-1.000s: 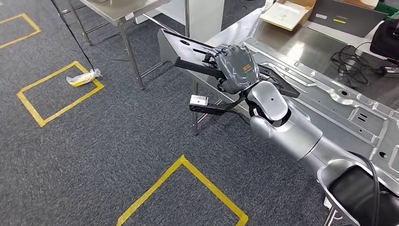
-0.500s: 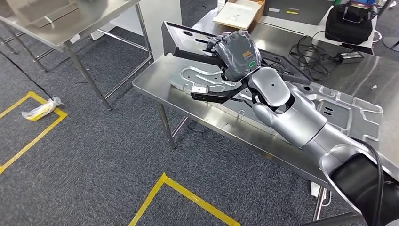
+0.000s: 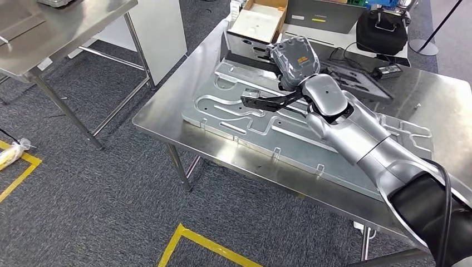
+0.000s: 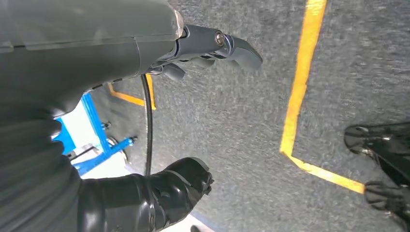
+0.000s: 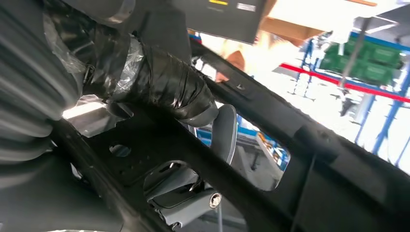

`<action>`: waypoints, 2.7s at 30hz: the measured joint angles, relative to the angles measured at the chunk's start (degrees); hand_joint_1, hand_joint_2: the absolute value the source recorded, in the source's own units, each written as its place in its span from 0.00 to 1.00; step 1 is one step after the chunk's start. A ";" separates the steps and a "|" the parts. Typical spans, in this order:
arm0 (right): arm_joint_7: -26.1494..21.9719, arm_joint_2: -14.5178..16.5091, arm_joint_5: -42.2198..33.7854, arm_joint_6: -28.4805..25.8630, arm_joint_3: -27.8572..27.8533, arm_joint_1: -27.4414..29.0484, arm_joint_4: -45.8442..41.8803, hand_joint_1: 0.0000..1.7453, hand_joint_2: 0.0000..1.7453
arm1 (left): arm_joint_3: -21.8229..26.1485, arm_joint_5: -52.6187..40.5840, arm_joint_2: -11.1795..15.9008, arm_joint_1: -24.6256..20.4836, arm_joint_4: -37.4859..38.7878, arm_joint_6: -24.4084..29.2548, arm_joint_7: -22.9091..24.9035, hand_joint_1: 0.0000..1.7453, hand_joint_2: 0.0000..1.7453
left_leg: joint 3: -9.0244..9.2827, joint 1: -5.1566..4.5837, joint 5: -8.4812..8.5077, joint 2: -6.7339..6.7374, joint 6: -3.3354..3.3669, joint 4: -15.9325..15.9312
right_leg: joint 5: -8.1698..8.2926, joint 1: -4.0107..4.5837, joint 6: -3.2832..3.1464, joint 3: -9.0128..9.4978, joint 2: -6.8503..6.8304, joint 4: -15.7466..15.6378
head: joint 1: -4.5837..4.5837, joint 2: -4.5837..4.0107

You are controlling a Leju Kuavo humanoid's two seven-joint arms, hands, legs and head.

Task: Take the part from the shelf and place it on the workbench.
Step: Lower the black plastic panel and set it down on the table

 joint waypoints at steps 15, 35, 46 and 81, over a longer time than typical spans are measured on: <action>1.81 7.72 -0.26 6.21 0.44 -1.07 24.92 1.00 1.00 | 0.04 -2.55 -0.47 -0.90 0.02 0.12 -0.19 0.00 1.00 | -9.43 0.51 -2.41 0.54 -3.07 12.91 | 6.89 0.74 -3.34 6.61 0.21 -11.11 | -0.15 0.00; -0.52 18.13 0.02 13.45 0.54 5.19 33.70 0.00 0.00 | 0.11 -5.19 -2.62 -3.08 0.02 1.06 1.19 0.00 0.00 | -5.82 -0.26 3.32 0.49 -1.37 1.73 | 5.29 1.04 -1.95 7.34 0.70 -10.67 | -0.10 0.00; -0.52 20.14 -0.05 6.75 0.77 4.63 30.09 0.00 0.00 | 0.81 -4.84 -2.99 -2.71 0.02 1.15 1.51 0.00 0.00 | -5.78 -0.20 3.36 0.47 -1.43 1.76 | 5.24 1.07 -1.85 7.28 0.64 -10.42 | -0.10 0.00; 0.66 11.28 2.36 -8.73 5.22 20.94 -31.73 0.00 1.00 | 2.78 -3.99 -4.94 0.11 0.04 2.29 0.70 0.00 0.00 | -7.23 1.70 5.39 -4.24 -3.94 1.79 | 2.61 -0.69 -0.50 8.99 2.25 -8.61 | -0.11 0.00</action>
